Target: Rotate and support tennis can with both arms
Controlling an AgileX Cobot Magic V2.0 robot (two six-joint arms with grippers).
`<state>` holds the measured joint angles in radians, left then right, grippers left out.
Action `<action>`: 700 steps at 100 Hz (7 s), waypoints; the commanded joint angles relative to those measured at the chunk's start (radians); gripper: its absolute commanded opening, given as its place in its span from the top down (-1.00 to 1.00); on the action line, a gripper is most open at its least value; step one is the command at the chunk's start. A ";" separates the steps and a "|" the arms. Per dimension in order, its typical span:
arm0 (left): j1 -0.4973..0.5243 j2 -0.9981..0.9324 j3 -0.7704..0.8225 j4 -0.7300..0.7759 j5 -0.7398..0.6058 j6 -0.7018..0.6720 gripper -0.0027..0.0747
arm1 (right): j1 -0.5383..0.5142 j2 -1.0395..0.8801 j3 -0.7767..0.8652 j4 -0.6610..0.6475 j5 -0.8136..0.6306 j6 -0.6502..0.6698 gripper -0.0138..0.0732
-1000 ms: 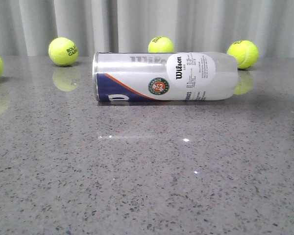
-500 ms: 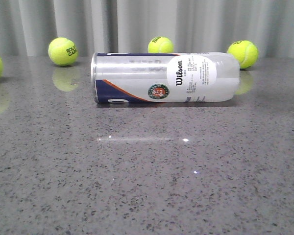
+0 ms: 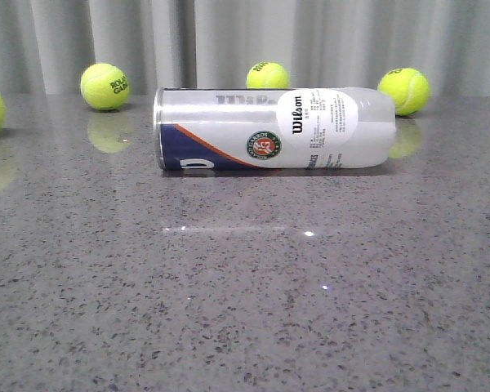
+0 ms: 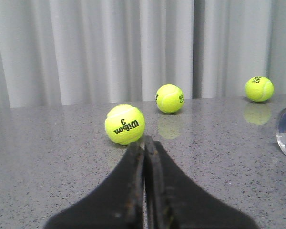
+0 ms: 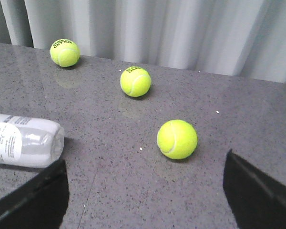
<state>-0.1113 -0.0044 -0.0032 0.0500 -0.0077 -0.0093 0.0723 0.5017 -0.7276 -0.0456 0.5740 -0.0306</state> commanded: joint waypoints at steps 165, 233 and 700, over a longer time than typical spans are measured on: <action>0.000 0.121 -0.461 -0.127 0.278 -0.007 0.99 | -0.011 -0.310 0.248 -0.013 -0.148 0.086 0.84; 0.000 0.835 -0.973 -0.374 0.850 0.003 0.98 | -0.011 -0.310 0.248 -0.013 -0.148 0.086 0.84; -0.114 1.383 -1.567 -0.347 1.282 0.419 -0.34 | -0.011 -0.310 0.248 -0.013 -0.147 0.086 0.84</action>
<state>-0.2267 1.3752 -1.4987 -0.2682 1.2601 0.4173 0.0661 0.1836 -0.4547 -0.0456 0.5123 0.0551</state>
